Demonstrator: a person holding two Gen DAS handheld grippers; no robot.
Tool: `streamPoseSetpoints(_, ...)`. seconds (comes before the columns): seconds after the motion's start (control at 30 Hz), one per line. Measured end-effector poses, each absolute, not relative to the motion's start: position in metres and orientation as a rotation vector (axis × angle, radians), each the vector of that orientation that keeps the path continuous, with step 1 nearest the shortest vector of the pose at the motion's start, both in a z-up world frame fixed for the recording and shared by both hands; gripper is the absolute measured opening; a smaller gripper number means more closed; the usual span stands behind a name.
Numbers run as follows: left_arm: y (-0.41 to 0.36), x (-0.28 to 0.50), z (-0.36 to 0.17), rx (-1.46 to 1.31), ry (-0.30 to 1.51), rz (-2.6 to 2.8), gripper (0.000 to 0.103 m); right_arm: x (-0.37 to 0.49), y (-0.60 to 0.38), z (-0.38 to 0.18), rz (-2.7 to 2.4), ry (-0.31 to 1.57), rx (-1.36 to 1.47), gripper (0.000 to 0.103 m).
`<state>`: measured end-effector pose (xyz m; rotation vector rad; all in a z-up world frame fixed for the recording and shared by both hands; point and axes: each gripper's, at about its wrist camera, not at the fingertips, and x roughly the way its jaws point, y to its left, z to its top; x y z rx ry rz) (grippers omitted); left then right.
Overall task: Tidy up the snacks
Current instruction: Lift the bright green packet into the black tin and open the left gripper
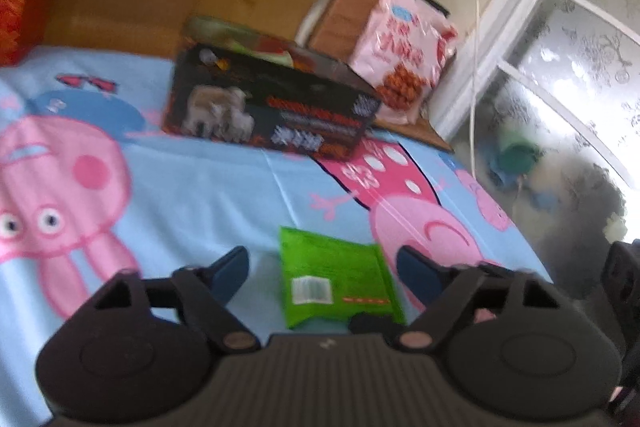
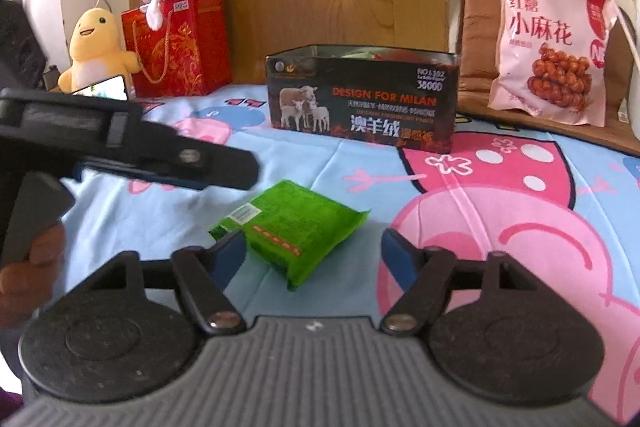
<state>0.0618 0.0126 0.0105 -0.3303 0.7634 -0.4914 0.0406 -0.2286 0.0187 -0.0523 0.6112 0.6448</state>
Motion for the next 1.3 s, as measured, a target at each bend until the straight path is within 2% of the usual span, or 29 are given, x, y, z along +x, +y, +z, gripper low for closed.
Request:
streamPoseSetpoints(0.03, 0.010, 0.066, 0.007, -0.328, 0.793, -0.504, 0.063, 0.040, -0.228, 0.018, 0.655, 0.620, -0.053, 0.069)
streamPoseSetpoints(0.13, 0.003, 0.067, 0.002, -0.289, 0.806, -0.505, 0.045, 0.041, -0.225, 0.012, 0.673, 0.636, -0.055, 0.058)
streamPoseSetpoints(0.17, 0.001, 0.068, 0.003, -0.277, 0.809, -0.499, 0.041, 0.040, -0.224, 0.012, 0.681, 0.629, -0.061, 0.043)
streamPoseSetpoints(0.2, 0.001, 0.068, 0.004, -0.280, 0.810, -0.496, 0.041, 0.040, -0.223, 0.013, 0.689, 0.625, -0.063, 0.039)
streamPoseSetpoints(0.3, 0.005, 0.071, 0.020, -0.297, 0.763, -0.502, 0.041, 0.045, -0.222, 0.018, 0.693, 0.614, -0.045, 0.038)
streamPoseSetpoints(0.57, -0.003, 0.124, 0.094, -0.217, 0.563, -0.478, 0.043, 0.087, -0.216, 0.078, 0.667, 0.380, -0.052, 0.038)
streamPoseSetpoints(0.73, -0.008, 0.191, 0.089, -0.182, 0.555, -0.385, 0.049, 0.155, -0.205, 0.087, 0.633, 0.367, -0.041, 0.038)
streamPoseSetpoints(0.83, -0.008, 0.218, 0.071, -0.177, 0.621, -0.317, 0.048, 0.189, -0.194, 0.072, 0.589, 0.416, -0.057, 0.041)
streamPoseSetpoints(1.13, 0.014, 0.146, 0.076, -0.252, 0.550, -0.340, 0.052, 0.142, -0.233, 0.062, 0.502, 0.396, 0.103, 0.041)
streamPoseSetpoints(1.2, 0.013, 0.127, 0.073, -0.236, 0.553, -0.325, 0.058, 0.127, -0.240, 0.056, 0.487, 0.411, 0.151, 0.041)
streamPoseSetpoints(1.27, 0.009, 0.105, 0.068, -0.200, 0.550, -0.293, 0.069, 0.112, -0.245, 0.048, 0.459, 0.436, 0.189, 0.041)
streamPoseSetpoints(1.3, 0.006, 0.097, 0.064, -0.182, 0.556, -0.274, 0.070, 0.106, -0.248, 0.043, 0.446, 0.450, 0.204, 0.041)
